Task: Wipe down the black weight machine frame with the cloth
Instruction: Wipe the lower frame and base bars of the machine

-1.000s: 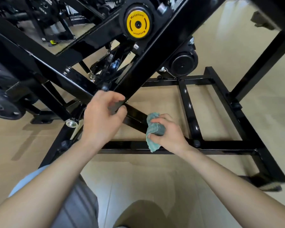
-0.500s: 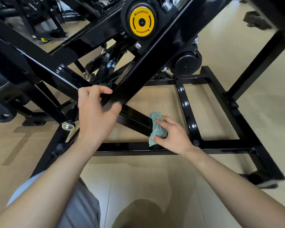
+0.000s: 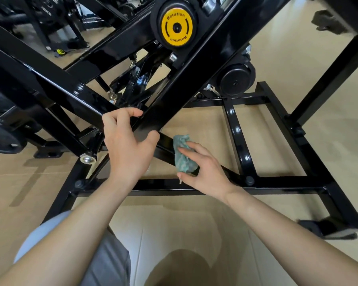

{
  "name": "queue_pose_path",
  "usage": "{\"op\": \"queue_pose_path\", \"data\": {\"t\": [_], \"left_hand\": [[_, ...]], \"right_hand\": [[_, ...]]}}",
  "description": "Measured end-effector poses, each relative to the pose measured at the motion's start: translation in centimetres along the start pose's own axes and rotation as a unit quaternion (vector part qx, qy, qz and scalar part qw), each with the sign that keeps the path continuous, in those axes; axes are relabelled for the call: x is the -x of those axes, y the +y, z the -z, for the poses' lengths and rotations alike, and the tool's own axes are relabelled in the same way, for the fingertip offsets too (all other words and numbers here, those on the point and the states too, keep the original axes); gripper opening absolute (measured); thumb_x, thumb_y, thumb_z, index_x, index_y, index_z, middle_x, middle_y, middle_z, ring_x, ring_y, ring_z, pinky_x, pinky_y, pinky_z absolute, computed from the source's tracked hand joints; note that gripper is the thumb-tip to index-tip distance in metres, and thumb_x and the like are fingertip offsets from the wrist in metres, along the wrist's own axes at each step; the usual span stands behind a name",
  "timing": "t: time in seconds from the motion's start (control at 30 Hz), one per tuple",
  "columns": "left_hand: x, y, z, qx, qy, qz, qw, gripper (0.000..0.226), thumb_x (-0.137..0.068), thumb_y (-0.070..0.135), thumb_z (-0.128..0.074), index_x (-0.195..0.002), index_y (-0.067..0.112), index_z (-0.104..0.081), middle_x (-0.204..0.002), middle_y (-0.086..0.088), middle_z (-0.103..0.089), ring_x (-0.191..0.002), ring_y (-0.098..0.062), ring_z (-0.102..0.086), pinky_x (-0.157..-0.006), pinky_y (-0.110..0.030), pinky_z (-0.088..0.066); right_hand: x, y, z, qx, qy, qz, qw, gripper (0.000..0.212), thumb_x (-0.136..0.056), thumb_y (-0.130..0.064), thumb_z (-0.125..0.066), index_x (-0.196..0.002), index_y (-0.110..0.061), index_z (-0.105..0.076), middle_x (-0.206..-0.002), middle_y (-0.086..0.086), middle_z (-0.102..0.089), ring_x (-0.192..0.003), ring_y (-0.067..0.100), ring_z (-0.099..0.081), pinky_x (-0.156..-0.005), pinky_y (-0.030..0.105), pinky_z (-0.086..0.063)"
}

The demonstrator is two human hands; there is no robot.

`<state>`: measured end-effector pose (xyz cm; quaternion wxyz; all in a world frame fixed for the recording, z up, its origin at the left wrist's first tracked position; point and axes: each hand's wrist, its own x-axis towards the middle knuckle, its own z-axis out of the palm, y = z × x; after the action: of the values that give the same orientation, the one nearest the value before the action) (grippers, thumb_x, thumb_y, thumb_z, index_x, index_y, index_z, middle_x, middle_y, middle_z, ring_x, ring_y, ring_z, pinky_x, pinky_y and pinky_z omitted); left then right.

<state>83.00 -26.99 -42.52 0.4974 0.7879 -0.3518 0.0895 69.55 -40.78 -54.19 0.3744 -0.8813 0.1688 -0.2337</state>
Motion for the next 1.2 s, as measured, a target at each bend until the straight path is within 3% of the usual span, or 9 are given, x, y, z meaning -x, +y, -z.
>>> {"op": "queue_pose_path", "data": {"t": [0.13,0.3,0.53,0.63,0.73,0.83,0.93,1.03,1.2], "left_hand": [[0.3,0.1,-0.1,0.006,-0.006,0.011,1.0,0.045,-0.079,0.019,-0.077,-0.12,0.023,-0.058,-0.124,0.003,-0.04,-0.125,-0.012,-0.042,-0.113,-0.031,-0.036],[0.6,0.3,-0.4,-0.002,0.008,0.01,1.0,0.046,-0.077,0.02,-0.074,-0.119,0.023,-0.057,-0.122,0.003,-0.038,-0.124,-0.019,-0.043,-0.112,-0.037,-0.039],[0.7,0.8,-1.3,-0.033,0.061,0.015,0.997,0.045,-0.071,0.027,-0.071,-0.114,0.026,-0.057,-0.117,0.006,-0.039,-0.118,-0.023,-0.05,-0.103,-0.054,-0.043],[0.8,0.7,-1.6,-0.048,0.075,0.009,0.996,0.046,-0.074,0.03,-0.075,-0.116,0.023,-0.057,-0.118,0.004,-0.042,-0.118,-0.022,-0.051,-0.101,-0.052,-0.046],[1.1,0.6,-1.9,-0.068,0.088,0.012,0.994,0.045,-0.077,0.034,-0.078,-0.115,0.023,-0.058,-0.121,0.003,-0.046,-0.122,-0.017,-0.052,-0.099,-0.05,-0.048],[1.4,0.7,-1.9,-0.084,0.103,0.016,0.991,0.045,-0.077,0.037,-0.08,-0.115,0.025,-0.058,-0.122,0.006,-0.05,-0.122,-0.011,-0.053,-0.1,-0.046,-0.049],[1.5,1.4,-2.2,-0.093,0.113,0.021,0.989,0.045,-0.078,0.035,-0.082,-0.114,0.02,-0.059,-0.121,0.004,-0.052,-0.116,-0.011,-0.055,-0.097,-0.037,-0.051],[1.3,2.5,-2.3,-0.136,0.112,0.026,0.984,0.044,-0.079,0.033,-0.082,-0.113,0.017,-0.059,-0.116,0.005,-0.053,-0.104,-0.009,-0.055,-0.089,-0.031,-0.05],[0.7,3.2,-0.3,-0.232,0.035,0.014,0.972,0.041,-0.082,0.035,-0.081,-0.113,0.02,-0.058,-0.113,0.008,-0.053,-0.098,-0.01,-0.056,-0.087,-0.034,-0.048]], "right_hand": [[1.3,2.3,0.5,0.039,0.005,-0.044,0.998,0.065,-0.086,-0.029,-0.076,-0.146,-0.025,-0.052,-0.15,-0.004,-0.044,-0.141,0.011,-0.037,-0.119,0.03,-0.031],[2.3,4.9,1.6,0.08,0.018,-0.118,0.99,0.063,-0.083,-0.027,-0.077,-0.143,-0.019,-0.057,-0.136,-0.003,-0.057,-0.127,0.018,-0.052,-0.111,0.036,-0.042],[0.5,1.6,0.2,0.049,0.04,-0.052,0.997,0.056,-0.086,-0.019,-0.077,-0.139,-0.017,-0.061,-0.137,-0.002,-0.055,-0.127,0.016,-0.049,-0.111,0.03,-0.039],[0.1,0.5,0.3,0.051,0.024,-0.015,0.998,0.056,-0.088,-0.021,-0.076,-0.141,-0.018,-0.059,-0.137,-0.003,-0.054,-0.125,0.015,-0.048,-0.11,0.027,-0.038],[0.3,1.5,0.6,0.093,0.014,-0.007,0.996,0.054,-0.088,-0.021,-0.075,-0.139,-0.018,-0.06,-0.136,-0.002,-0.056,-0.121,0.02,-0.052,-0.107,0.037,-0.044],[1.2,3.0,0.9,0.153,0.034,-0.049,0.986,0.041,-0.085,-0.021,-0.076,-0.125,-0.015,-0.069,-0.123,0.004,-0.062,-0.108,0.029,-0.061,-0.094,0.045,-0.051],[2.5,2.9,0.1,0.182,0.073,-0.079,0.977,0.029,-0.079,-0.019,-0.079,-0.107,-0.012,-0.072,-0.11,0.009,-0.064,-0.094,0.033,-0.064,-0.082,0.043,-0.054],[2.9,1.6,-0.9,0.118,0.109,-0.053,0.985,0.026,-0.074,-0.013,-0.081,-0.098,-0.011,-0.072,-0.103,0.008,-0.062,-0.088,0.032,-0.064,-0.078,0.041,-0.055],[2.1,-0.8,-1.3,-0.046,0.091,0.005,0.995,0.026,-0.078,-0.006,-0.073,-0.103,-0.014,-0.074,-0.109,-0.001,-0.061,-0.098,0.021,-0.064,-0.082,0.031,-0.053]]}}
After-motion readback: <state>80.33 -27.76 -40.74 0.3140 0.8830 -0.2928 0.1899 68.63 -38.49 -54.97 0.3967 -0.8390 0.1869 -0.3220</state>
